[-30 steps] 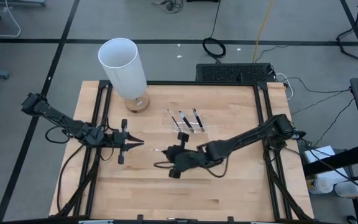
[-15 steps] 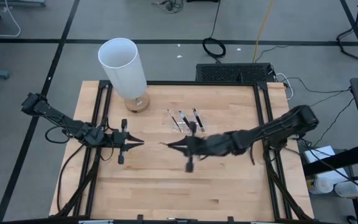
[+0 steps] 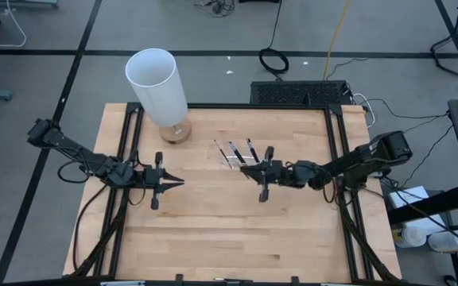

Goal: Put items in baskets/containers
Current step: Put the black eyeshadow brush into the transparent organizer

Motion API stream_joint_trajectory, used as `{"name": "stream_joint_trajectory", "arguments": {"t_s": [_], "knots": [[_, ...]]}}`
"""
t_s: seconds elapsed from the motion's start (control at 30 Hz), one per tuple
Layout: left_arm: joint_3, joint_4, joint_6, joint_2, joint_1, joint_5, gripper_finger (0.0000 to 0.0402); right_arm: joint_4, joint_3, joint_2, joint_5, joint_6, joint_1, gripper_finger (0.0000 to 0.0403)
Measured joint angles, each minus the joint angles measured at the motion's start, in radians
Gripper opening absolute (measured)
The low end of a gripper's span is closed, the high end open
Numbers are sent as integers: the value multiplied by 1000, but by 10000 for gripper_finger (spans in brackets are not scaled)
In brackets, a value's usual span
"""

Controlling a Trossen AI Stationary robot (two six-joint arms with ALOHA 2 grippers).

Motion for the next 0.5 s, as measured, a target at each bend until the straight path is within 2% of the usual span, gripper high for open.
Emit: {"name": "stream_joint_trajectory", "arguments": {"t_s": [0.17,0.5], "knots": [[0,0,2,0,2,-1,42,17,-55,1,38,14,4,0],[0,9,1,0,2,-2,42,46,-43,-1,141,-8,-28,0]]}}
